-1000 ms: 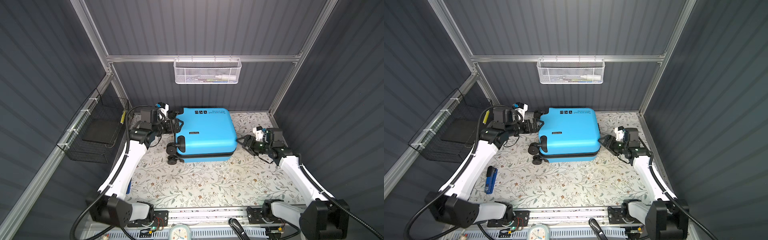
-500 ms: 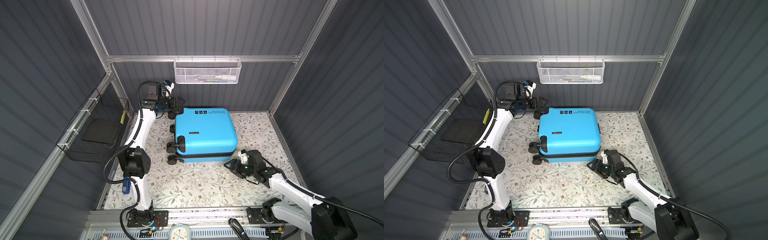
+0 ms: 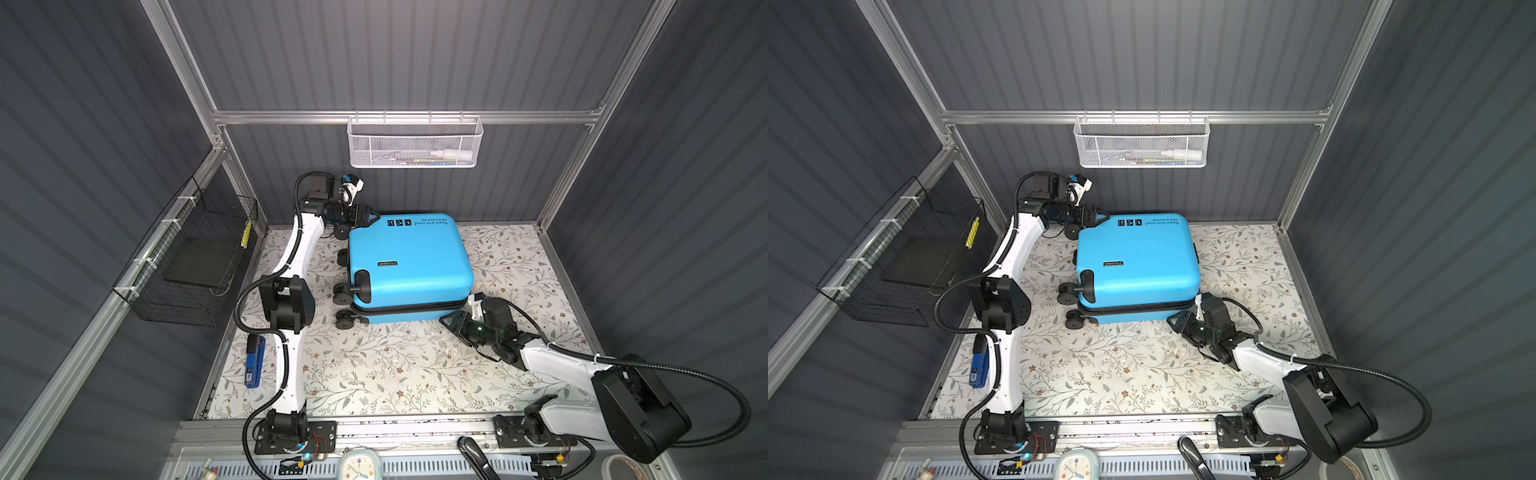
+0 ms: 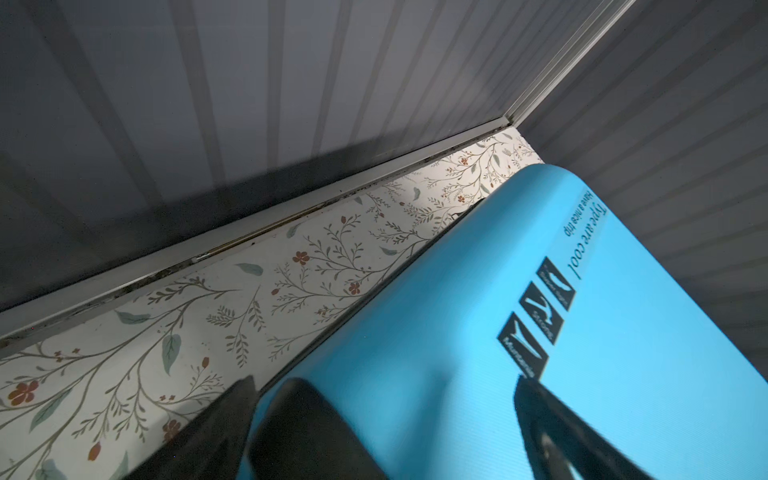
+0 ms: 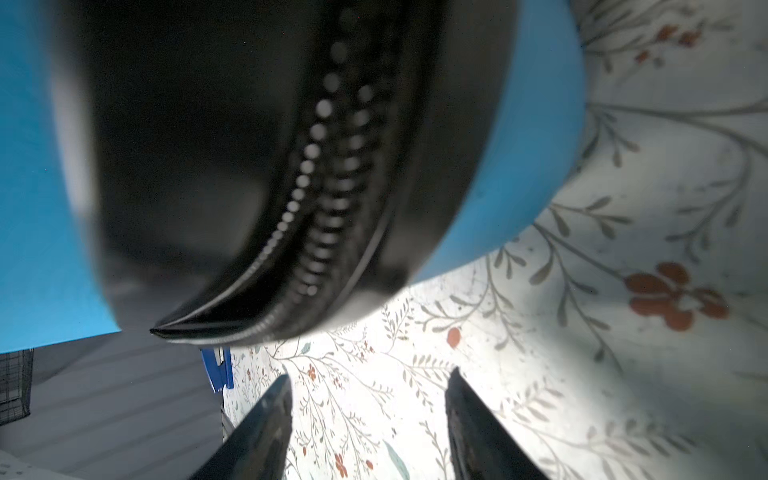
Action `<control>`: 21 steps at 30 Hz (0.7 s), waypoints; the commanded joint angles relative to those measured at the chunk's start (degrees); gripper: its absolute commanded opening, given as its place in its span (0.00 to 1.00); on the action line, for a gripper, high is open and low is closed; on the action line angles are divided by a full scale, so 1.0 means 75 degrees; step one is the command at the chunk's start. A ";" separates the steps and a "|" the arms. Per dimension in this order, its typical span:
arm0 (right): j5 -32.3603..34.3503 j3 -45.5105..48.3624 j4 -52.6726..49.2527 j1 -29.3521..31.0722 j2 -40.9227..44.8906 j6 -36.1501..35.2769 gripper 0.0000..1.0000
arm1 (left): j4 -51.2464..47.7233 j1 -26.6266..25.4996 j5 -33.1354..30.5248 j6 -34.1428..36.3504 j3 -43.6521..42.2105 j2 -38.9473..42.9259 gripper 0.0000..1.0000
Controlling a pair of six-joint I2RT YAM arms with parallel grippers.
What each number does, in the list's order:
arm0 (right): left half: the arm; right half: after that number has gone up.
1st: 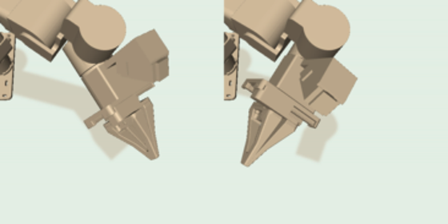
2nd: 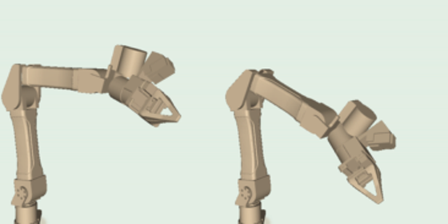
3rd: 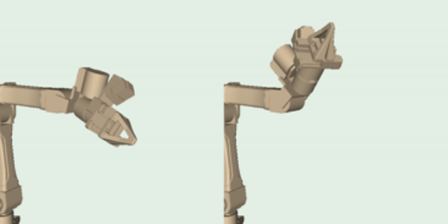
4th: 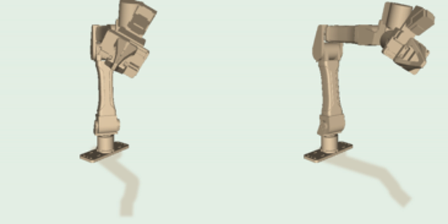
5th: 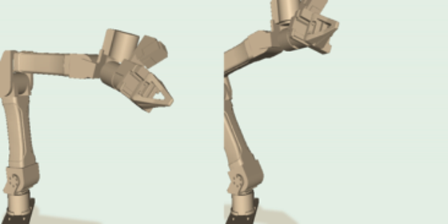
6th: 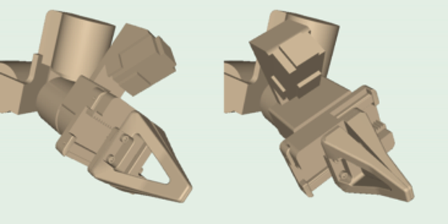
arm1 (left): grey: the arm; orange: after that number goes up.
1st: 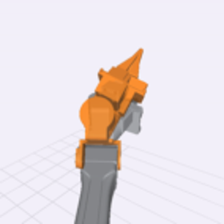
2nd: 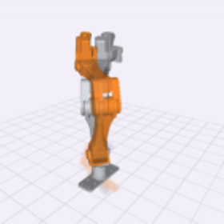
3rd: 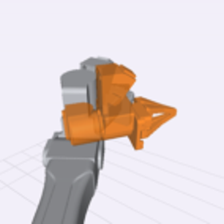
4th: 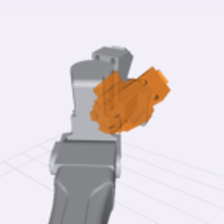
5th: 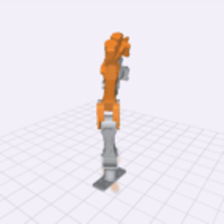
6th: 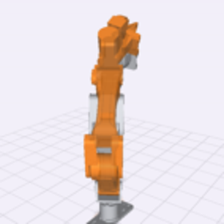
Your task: Pack the luggage
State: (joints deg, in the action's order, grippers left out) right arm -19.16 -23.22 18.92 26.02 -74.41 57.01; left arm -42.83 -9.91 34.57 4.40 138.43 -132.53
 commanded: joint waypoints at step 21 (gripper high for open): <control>-0.1043 -0.1846 0.0154 -0.2942 -0.1443 -0.0150 0.58 | 0.0281 -0.1634 0.0957 -0.0071 -0.6663 0.4088 1.00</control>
State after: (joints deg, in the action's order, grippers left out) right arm -22.24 -29.36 15.55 5.67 -83.74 58.50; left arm -35.09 -15.42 32.05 8.14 96.33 -104.90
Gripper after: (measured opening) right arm 0.579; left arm 0.998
